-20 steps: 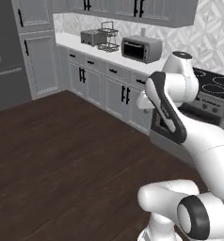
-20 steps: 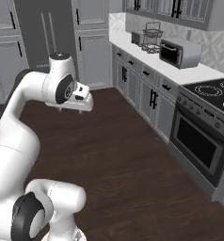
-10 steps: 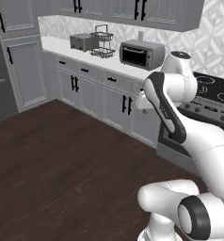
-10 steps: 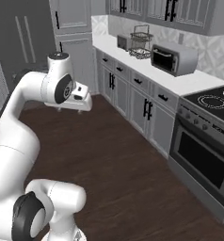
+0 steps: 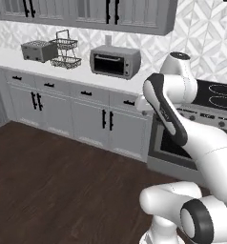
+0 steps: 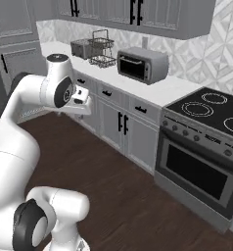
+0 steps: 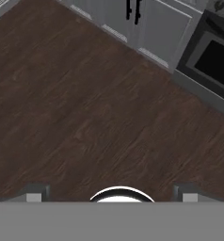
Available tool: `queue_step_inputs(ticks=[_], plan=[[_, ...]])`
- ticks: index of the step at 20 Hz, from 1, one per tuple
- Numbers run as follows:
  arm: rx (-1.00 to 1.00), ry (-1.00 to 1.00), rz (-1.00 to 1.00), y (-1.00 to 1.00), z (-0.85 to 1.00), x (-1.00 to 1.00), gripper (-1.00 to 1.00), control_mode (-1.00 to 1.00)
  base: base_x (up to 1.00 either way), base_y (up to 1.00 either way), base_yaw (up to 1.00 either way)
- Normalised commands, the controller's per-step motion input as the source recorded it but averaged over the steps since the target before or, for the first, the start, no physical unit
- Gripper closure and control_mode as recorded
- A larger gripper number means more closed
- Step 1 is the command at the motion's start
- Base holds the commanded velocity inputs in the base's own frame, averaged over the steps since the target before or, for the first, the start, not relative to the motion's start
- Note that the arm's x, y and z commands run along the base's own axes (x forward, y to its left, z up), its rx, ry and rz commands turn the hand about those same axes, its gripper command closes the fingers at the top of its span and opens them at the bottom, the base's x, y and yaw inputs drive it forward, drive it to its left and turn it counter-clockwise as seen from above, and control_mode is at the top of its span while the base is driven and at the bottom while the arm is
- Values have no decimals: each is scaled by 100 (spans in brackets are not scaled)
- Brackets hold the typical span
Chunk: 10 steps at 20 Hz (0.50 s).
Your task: Navigate to the toaster oven.
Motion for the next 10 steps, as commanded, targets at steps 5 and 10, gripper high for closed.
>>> queue_step_inputs(ticks=[5,10], plan=[[0,0,0,0,0,0,-100,100,100,84,-49],[0,0,0,0,0,0,-100,100,100,82,-50]])
